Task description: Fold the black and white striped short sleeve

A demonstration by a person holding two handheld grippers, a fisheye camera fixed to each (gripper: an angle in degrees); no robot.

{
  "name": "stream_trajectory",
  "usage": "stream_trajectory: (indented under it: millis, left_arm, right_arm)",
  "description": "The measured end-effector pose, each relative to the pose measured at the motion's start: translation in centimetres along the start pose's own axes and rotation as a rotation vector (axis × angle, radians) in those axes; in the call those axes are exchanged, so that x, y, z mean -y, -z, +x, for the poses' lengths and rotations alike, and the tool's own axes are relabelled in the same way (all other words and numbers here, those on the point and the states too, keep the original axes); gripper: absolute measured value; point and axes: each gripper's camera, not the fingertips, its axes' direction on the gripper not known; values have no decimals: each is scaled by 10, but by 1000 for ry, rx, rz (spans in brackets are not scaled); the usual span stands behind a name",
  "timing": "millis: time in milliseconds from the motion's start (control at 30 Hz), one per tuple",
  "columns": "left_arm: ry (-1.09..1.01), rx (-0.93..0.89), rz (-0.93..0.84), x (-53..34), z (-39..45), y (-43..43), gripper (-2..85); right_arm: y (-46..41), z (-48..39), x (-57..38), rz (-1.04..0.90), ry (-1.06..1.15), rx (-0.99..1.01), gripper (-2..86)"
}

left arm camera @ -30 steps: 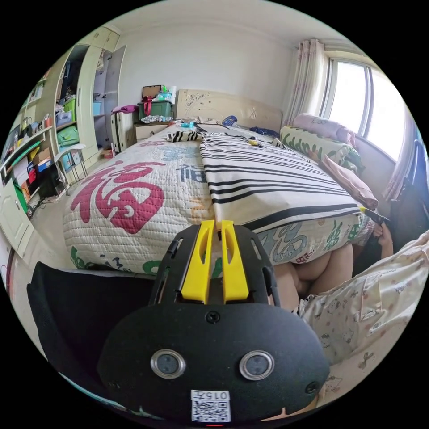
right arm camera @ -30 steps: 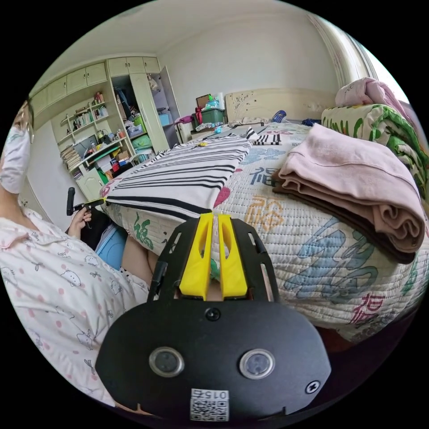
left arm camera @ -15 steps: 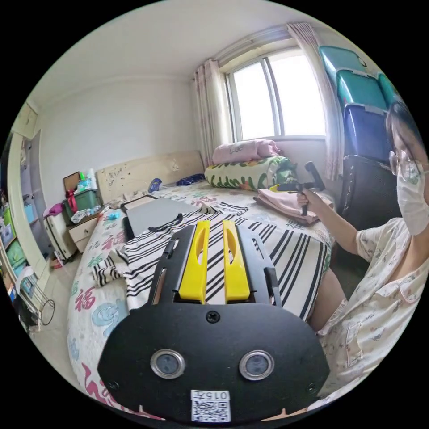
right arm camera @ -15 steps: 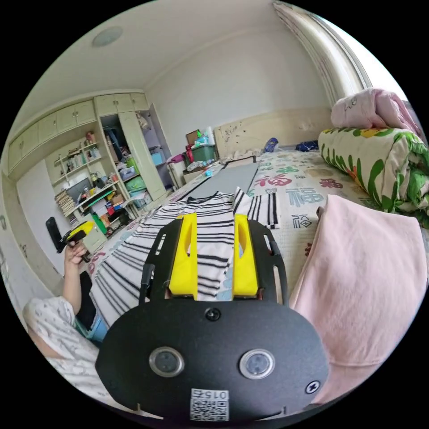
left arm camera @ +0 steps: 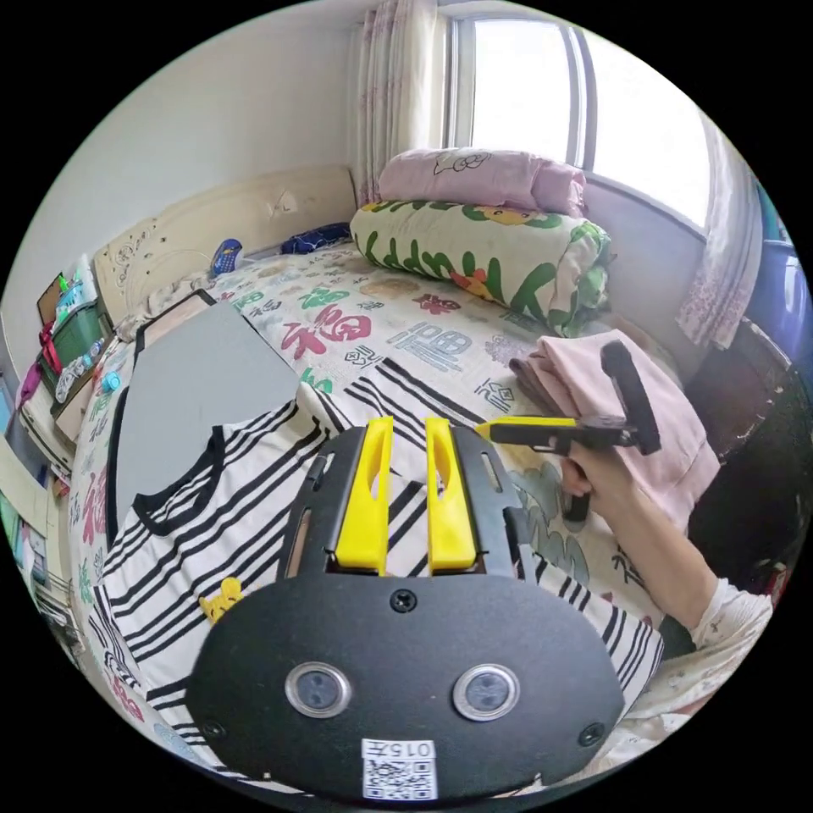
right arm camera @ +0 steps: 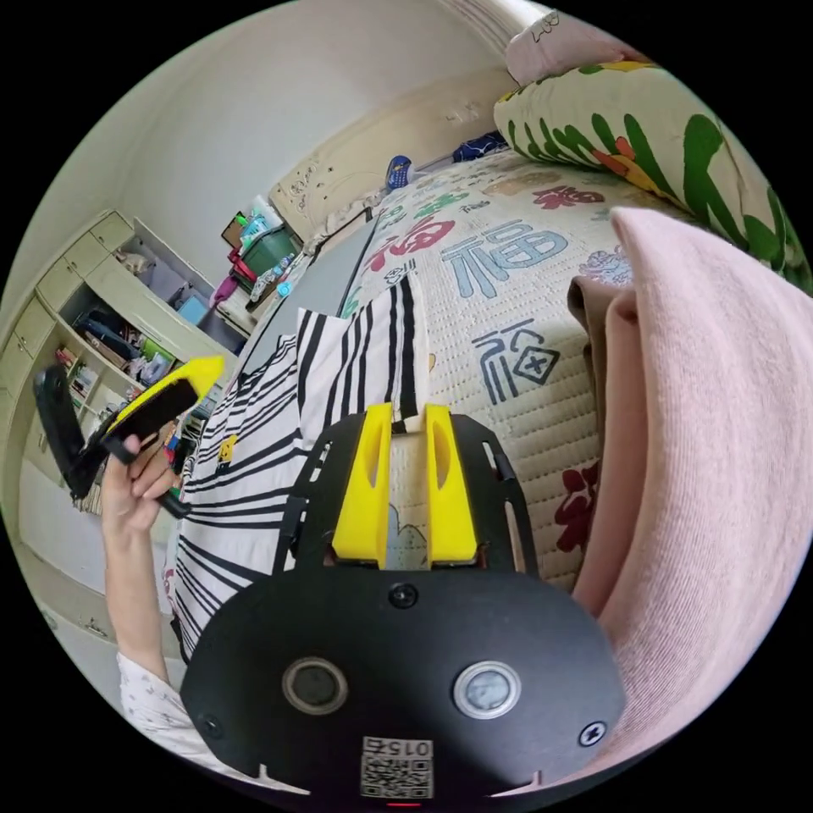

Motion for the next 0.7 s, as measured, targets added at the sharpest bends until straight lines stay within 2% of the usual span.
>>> stream_trajectory:
  millis: [67, 233, 300, 367, 467, 700]
  left_arm:
    - [52, 16, -33, 6, 6, -75, 71]
    - [184, 26, -66, -5, 1, -189, 80]
    - [175, 64, -108, -15, 3, -222, 82]
    - [137, 179, -192, -35, 6, -258, 84]
    - [96, 254, -252, -73, 6, -287, 82]
    - [21, 286, -169, -154, 10, -269, 17]
  right_arm:
    - [20, -1, 0, 5, -13, 32, 56]
    - [58, -3, -4, 26, -43, 94, 42]
    - [66, -10, -4, 15, -30, 89, 38]
    - [73, -21, -3, -17, 9, 74, 33]
    - [82, -37, -7, -35, 64, 22, 30]
    - [110, -46, -35, -10, 105, -27, 24]
